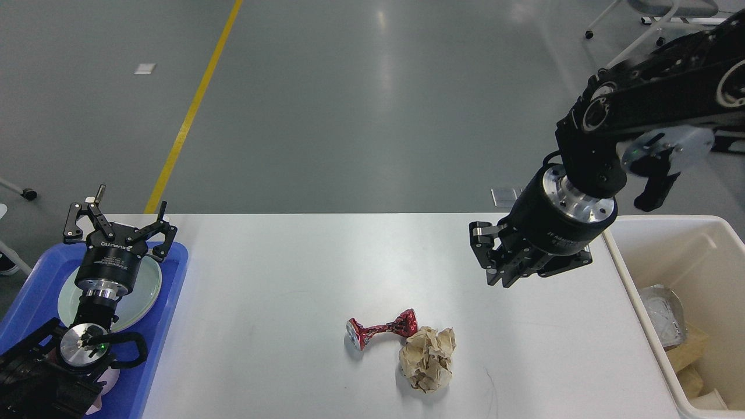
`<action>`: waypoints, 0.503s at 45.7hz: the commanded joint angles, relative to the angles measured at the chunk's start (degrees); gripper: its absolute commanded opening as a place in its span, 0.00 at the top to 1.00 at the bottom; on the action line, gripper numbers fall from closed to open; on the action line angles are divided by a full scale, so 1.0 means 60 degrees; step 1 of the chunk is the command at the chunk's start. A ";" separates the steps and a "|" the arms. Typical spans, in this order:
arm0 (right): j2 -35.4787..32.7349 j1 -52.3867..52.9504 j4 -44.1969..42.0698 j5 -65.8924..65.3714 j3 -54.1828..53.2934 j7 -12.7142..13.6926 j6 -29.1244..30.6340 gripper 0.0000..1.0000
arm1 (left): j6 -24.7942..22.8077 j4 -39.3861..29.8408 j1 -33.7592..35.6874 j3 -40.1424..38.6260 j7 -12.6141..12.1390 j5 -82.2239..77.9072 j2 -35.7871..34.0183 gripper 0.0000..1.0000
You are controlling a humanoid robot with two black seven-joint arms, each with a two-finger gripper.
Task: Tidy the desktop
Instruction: 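Raise the right gripper and move it back over the tissue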
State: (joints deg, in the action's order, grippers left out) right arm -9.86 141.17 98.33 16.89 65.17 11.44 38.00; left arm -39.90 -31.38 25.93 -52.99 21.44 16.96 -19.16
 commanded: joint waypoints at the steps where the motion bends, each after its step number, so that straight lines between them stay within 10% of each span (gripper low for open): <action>1: 0.0003 0.0889 0.0090 -0.0252 0.0242 0.0071 0.0799 1.00 | 0.0000 0.0000 0.0000 -0.0001 0.0000 0.0001 0.0000 0.02; 9: 0.0062 0.1841 0.0105 -0.0852 0.0388 0.0394 0.1064 1.00 | 0.0000 0.0000 0.0000 0.0014 0.0000 0.0001 0.0000 0.02; 14: 0.0135 0.2179 -0.0129 -0.1540 0.0403 0.0379 0.0961 0.30 | 0.0000 0.0000 0.0000 -0.0001 0.0000 0.0001 0.0000 0.02; 23: 0.0106 0.2208 -0.0159 -0.1761 0.0403 0.0394 0.0932 0.00 | 0.0000 0.0000 0.0000 -0.0001 0.0000 0.0001 0.0000 0.02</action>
State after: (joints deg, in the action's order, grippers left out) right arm -9.13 154.34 97.52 6.83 67.58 13.71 43.75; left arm -39.90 -31.38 25.93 -52.99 21.41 16.96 -19.16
